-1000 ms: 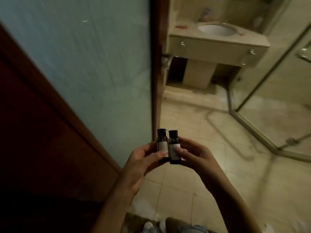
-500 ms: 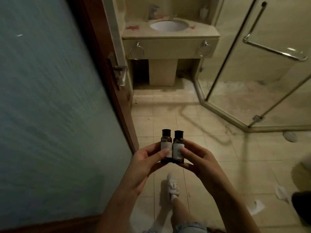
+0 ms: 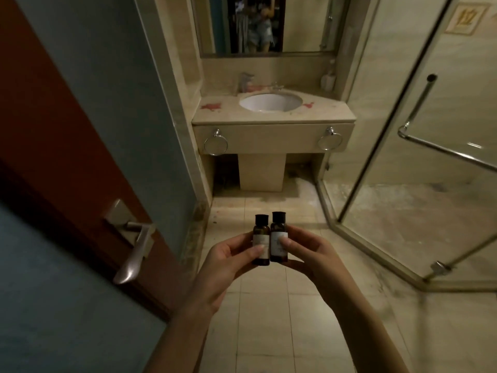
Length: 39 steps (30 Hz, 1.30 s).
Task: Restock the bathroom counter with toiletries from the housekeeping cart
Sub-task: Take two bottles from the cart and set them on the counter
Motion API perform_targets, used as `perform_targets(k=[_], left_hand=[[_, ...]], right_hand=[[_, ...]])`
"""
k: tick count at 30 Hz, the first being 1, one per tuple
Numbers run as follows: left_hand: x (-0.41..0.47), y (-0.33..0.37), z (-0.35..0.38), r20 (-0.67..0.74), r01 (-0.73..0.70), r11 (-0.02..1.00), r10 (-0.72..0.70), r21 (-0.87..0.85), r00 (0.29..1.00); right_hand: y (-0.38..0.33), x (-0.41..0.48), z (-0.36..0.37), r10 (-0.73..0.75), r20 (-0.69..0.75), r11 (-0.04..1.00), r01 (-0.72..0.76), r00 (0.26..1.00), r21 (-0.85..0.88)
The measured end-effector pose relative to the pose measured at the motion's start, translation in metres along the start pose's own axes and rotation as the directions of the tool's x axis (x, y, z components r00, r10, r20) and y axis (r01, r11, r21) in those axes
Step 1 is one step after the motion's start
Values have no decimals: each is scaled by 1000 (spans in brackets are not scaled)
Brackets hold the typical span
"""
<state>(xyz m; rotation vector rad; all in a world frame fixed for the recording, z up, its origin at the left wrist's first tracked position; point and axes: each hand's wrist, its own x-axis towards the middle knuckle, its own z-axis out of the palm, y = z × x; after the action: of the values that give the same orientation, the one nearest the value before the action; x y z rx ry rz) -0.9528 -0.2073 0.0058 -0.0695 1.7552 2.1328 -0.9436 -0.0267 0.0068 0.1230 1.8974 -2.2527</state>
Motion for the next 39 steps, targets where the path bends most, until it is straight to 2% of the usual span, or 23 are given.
perform_targets(k=[6, 13, 19, 23, 28, 32, 39], left_hand=[[76, 15, 8, -89, -8, 1000, 9, 8, 996], [187, 29, 1, -105, -8, 999, 14, 54, 994], [306, 58, -17, -113, -6, 999, 11, 44, 994], [384, 103, -35, -143, -80, 997, 81, 12, 986], [464, 151, -58, -163, -143, 988, 151, 63, 975], [508, 165, -78, -211, -94, 990, 115, 107, 971], [587, 178, -112, -349, -39, 996, 64, 79, 935]], right_hand=[[-12, 79, -27, 10, 33, 1000, -10, 999, -18], [-8, 182, -51, 30, -20, 999, -31, 999, -24], [-33, 307, -66, 47, -30, 991, -50, 998, -123], [-77, 400, -65, 3, 30, 986, 2, 1000, -168], [-114, 497, -61, -51, 118, 980, 72, 992, -184], [-116, 550, -58, -6, 136, 990, 26, 991, -141], [-106, 655, -51, 89, 203, 992, -68, 975, -107]])
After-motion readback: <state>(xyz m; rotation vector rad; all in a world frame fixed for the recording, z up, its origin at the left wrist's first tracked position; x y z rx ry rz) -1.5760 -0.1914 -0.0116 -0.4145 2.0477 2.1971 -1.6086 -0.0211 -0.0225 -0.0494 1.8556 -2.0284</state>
